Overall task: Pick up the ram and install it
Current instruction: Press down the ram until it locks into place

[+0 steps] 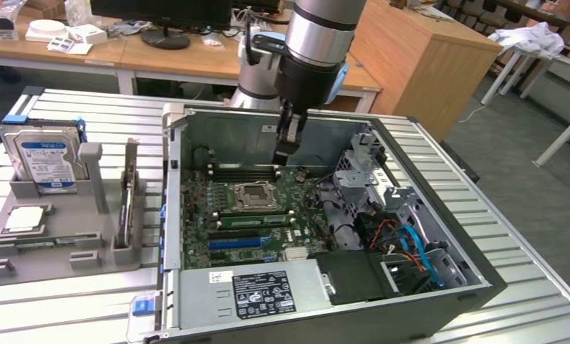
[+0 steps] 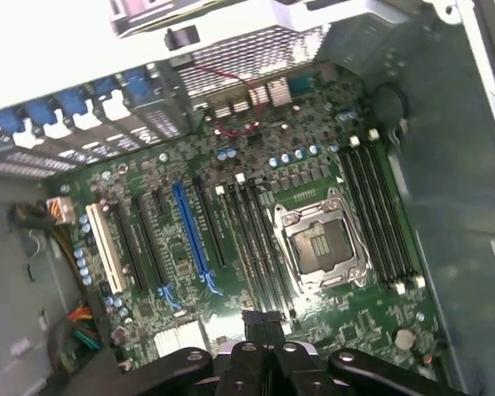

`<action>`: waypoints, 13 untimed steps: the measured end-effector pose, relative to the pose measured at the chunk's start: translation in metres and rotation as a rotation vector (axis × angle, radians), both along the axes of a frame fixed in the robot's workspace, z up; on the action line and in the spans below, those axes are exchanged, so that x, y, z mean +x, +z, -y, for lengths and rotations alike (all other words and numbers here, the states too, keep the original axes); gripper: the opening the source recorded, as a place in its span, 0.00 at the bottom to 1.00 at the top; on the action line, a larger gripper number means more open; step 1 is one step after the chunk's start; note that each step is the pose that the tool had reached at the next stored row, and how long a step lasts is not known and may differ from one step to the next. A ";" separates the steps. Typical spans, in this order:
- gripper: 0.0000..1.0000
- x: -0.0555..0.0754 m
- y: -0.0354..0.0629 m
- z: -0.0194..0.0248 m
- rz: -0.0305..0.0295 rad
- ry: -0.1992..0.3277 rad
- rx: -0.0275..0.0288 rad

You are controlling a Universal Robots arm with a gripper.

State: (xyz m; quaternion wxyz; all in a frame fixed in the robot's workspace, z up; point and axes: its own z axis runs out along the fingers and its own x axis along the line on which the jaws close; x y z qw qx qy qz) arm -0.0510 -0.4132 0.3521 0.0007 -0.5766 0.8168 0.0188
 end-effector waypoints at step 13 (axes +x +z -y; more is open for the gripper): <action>0.10 0.000 0.0000 0.0000 0.0000 -0.235 0.0001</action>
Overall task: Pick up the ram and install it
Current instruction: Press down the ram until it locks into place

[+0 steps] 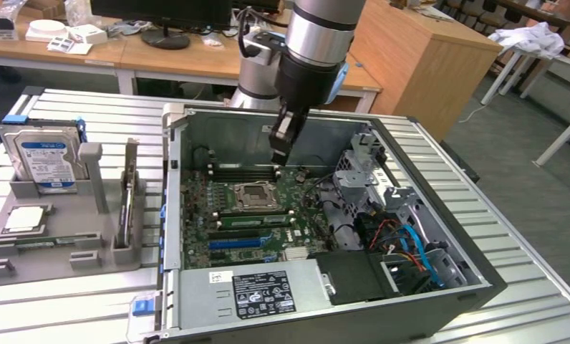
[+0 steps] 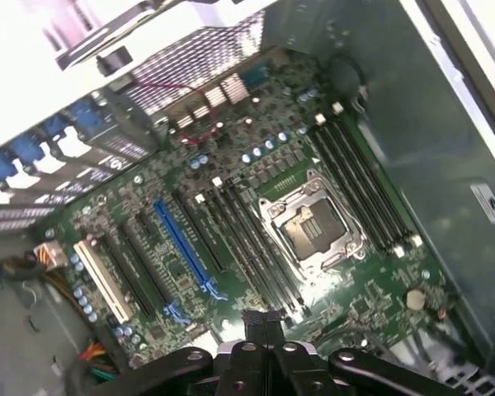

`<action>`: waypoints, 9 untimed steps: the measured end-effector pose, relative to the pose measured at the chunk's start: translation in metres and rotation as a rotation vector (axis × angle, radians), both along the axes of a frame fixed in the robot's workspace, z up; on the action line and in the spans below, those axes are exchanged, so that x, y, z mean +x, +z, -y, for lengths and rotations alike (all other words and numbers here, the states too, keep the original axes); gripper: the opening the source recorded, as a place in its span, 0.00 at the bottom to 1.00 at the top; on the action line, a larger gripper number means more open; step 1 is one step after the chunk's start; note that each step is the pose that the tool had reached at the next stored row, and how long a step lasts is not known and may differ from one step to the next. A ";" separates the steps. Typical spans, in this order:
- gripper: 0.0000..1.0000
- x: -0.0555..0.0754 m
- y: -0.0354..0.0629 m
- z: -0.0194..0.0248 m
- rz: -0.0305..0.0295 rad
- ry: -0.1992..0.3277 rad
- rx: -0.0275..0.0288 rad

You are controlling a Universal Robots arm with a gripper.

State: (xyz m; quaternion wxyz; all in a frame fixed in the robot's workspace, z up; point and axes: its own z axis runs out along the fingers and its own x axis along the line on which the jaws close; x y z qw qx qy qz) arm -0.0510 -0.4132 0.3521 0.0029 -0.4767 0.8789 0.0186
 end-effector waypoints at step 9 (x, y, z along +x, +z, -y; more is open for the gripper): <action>0.10 0.000 0.0000 0.0000 0.0000 -0.163 0.0000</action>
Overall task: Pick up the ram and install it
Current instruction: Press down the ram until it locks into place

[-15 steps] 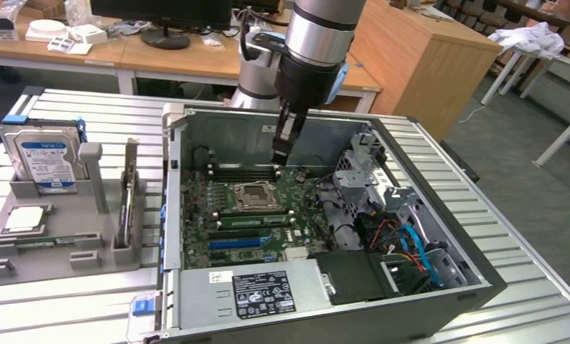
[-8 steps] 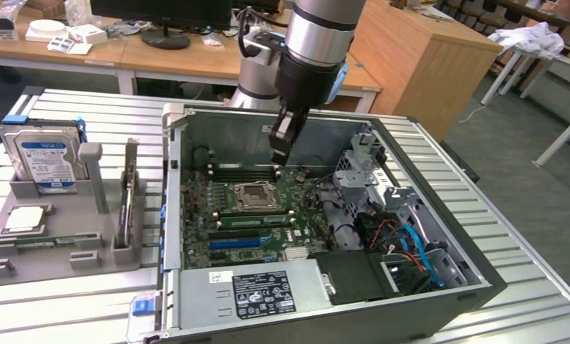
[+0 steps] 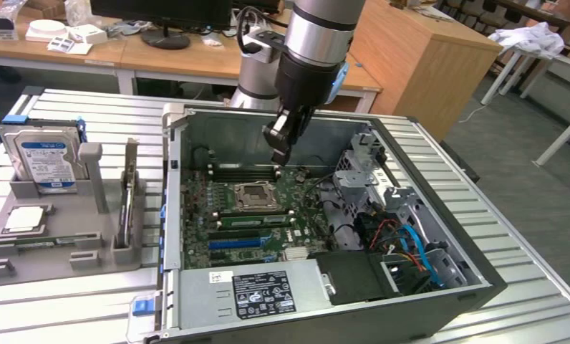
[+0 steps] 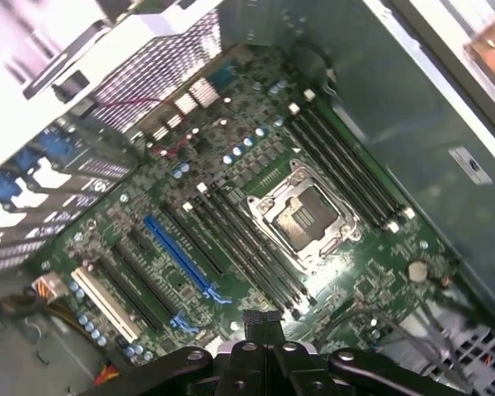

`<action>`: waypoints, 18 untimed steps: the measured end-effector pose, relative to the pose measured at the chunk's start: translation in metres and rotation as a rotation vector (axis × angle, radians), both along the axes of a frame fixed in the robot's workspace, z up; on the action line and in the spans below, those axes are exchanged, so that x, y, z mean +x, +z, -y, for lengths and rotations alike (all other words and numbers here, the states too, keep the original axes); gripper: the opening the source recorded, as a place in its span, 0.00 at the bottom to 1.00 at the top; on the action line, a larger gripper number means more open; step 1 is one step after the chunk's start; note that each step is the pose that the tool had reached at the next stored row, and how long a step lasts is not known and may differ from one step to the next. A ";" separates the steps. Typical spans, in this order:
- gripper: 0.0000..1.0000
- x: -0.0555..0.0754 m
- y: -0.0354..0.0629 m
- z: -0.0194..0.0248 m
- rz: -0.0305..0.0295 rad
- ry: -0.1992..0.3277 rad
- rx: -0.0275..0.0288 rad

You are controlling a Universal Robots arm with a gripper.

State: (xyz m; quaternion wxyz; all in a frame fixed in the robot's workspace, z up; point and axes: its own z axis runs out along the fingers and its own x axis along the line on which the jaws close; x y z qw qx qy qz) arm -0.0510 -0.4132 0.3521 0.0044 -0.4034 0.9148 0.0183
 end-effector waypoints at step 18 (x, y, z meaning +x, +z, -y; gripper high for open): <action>0.10 0.000 0.0000 0.0000 0.0000 -0.328 0.0001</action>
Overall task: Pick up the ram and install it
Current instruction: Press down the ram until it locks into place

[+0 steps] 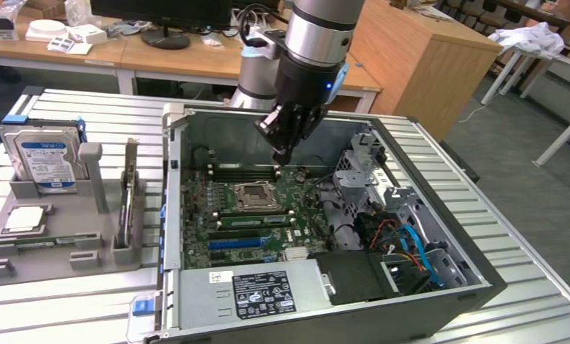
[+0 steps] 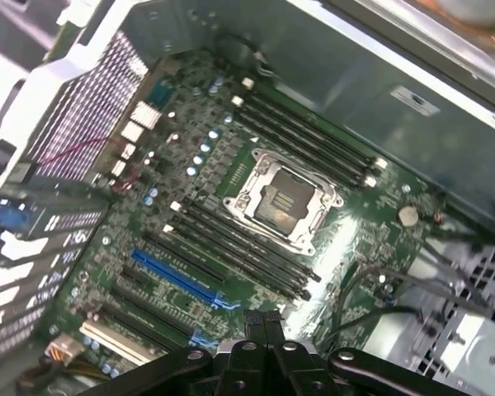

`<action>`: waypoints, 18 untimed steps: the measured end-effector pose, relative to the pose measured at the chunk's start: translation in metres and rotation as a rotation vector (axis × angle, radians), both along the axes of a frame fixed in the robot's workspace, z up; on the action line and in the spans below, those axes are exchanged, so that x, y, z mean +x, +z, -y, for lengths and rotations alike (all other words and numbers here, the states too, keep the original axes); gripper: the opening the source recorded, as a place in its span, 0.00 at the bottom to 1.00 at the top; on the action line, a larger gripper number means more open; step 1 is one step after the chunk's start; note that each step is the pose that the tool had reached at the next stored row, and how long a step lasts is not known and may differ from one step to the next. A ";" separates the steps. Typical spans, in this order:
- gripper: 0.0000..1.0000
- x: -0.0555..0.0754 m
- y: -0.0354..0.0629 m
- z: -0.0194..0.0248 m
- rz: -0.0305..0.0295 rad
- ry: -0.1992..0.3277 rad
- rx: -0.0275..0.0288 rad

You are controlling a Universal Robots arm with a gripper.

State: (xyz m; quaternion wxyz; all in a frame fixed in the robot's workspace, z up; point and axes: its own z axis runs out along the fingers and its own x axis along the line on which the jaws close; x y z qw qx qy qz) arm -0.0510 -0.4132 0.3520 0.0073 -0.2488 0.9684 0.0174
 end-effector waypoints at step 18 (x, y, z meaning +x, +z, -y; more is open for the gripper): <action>0.10 0.000 0.0000 -0.0001 -0.0003 -0.291 0.0023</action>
